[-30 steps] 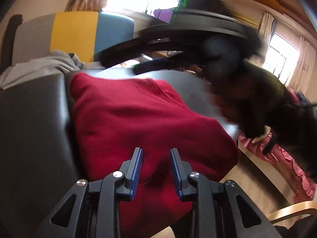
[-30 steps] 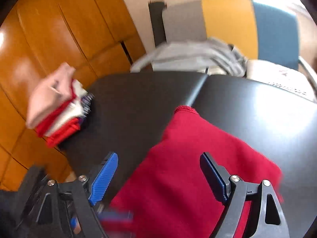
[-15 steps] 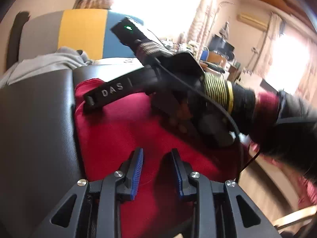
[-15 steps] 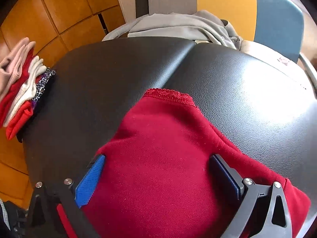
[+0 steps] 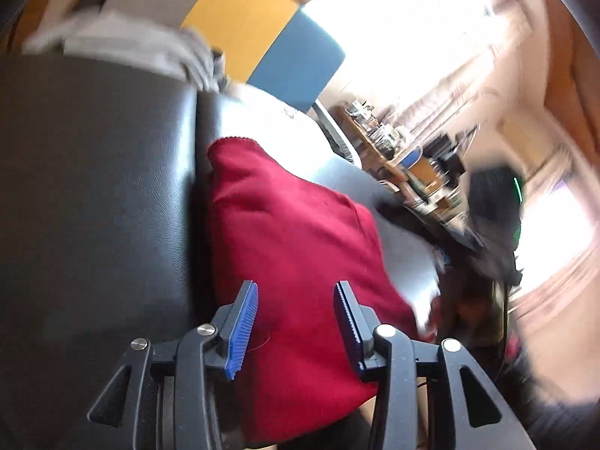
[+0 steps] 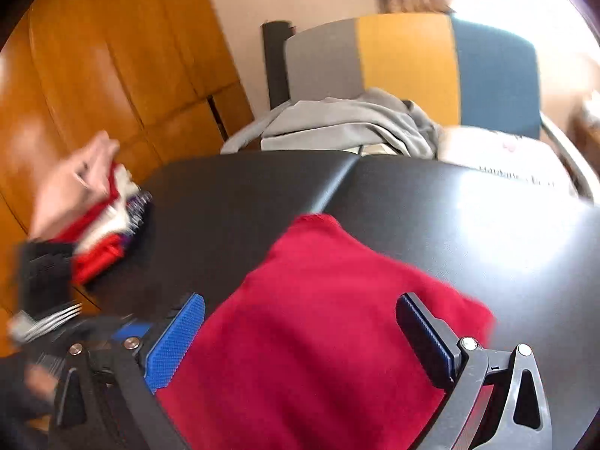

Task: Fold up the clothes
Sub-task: 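Grasp the folded sweater with both grippers and lift it off the table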

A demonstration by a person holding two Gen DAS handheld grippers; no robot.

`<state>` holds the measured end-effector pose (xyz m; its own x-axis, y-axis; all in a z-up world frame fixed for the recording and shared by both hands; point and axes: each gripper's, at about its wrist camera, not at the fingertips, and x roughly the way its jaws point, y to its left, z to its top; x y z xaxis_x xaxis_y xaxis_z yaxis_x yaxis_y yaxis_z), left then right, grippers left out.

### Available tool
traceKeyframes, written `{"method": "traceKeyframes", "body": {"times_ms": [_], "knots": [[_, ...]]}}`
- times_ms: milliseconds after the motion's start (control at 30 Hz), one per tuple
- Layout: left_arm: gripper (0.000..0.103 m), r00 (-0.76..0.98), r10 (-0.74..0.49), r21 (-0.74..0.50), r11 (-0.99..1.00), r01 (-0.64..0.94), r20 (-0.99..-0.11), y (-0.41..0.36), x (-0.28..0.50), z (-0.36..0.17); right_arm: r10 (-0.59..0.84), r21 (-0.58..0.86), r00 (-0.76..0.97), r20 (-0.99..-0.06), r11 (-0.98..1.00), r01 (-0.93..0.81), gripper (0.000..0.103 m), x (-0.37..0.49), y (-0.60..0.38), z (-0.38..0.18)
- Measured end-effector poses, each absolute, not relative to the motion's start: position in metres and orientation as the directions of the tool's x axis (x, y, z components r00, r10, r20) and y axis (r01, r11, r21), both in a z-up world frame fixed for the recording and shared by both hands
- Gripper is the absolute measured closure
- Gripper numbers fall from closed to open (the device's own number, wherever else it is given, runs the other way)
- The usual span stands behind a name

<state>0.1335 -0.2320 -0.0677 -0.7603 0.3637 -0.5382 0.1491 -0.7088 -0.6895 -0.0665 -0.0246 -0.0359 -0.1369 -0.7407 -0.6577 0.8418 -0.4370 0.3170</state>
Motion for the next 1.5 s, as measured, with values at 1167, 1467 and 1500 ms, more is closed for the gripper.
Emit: {"method": "traceKeyframes", "body": {"times_ms": [1167,1467,1500], "knots": [[0.05,-0.701,0.416,-0.704,-0.688,0.174,-0.58,-0.251,0.064,-0.12,-0.738,0.456,-0.089,-0.669,-0.502,0.734,0.0,-0.063,0.024,-0.113],[0.08,-0.846,0.387,-0.786,-0.616,0.058,-0.366,-0.265,0.151,-0.069,-0.758,0.428,-0.101,-0.645,-0.467,0.774,0.057,-0.021,-0.014,-0.061],[0.08,-0.867,0.364,-0.778,-0.627,0.042,-0.341,-0.271,0.172,-0.055,-0.767,0.43,-0.095,-0.635,-0.452,0.781,0.057,-0.015,-0.018,-0.053]]}}
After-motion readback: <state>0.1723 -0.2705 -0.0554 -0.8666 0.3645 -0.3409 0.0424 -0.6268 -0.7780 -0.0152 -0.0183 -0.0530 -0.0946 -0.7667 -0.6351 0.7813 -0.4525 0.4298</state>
